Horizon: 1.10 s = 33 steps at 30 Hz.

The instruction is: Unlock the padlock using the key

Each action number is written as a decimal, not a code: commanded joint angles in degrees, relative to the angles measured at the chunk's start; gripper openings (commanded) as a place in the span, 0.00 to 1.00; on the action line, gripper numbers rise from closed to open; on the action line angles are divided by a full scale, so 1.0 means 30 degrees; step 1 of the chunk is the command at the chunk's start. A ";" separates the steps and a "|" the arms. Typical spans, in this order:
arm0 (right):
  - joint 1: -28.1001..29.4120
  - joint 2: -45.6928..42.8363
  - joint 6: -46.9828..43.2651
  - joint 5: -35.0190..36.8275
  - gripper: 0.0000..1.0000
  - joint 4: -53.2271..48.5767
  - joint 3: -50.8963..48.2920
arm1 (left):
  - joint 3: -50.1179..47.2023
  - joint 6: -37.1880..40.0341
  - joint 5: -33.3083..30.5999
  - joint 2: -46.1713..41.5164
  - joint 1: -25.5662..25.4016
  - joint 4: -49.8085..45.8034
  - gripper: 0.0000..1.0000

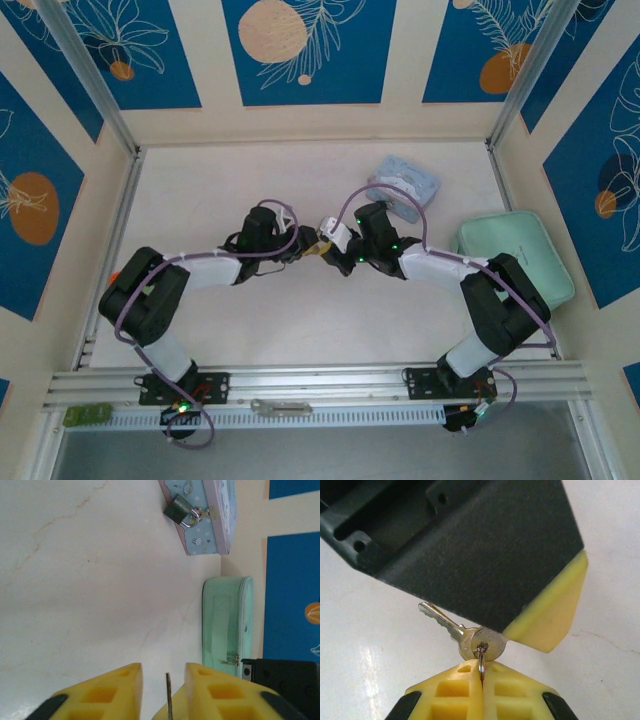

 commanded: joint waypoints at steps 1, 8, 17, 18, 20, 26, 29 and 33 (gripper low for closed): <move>0.0151 -0.0131 -0.0500 -0.0295 0.00 -0.0084 0.0540 | 0.0753 0.0478 0.0150 0.0180 -0.0121 -0.0318 0.20; 0.0092 -0.0463 -0.0567 -0.0307 0.00 -0.0200 0.0387 | 0.0918 0.1052 -0.0436 0.0158 -0.0094 -0.0839 0.00; -0.3275 -0.1677 0.6950 -0.2862 0.86 -0.0623 0.0872 | -0.1116 0.4479 -0.2319 -0.1612 0.0315 0.1928 0.00; -0.3772 -0.1833 0.8045 -0.2726 0.87 -0.0689 0.0916 | -0.1512 0.4841 -0.2242 -0.1750 0.0412 0.2983 0.00; -0.4534 -0.2042 0.9866 -0.1788 0.87 -0.1564 0.1385 | -0.2010 0.5220 -0.1641 -0.1788 0.0625 0.4912 0.00; -0.6853 -0.2163 1.4062 0.2694 0.99 -0.5874 0.3726 | -0.1965 0.5674 0.1020 -0.1261 0.0846 0.9024 0.00; -0.8420 -0.2168 1.5460 0.3934 0.99 -0.7047 0.4459 | -0.1748 0.5948 0.1311 -0.1240 0.0853 0.9039 0.00; -1.0453 -0.1356 1.6702 0.6105 0.99 -0.8943 0.5761 | -0.1716 0.6848 0.0122 -0.1871 0.0846 0.6881 0.00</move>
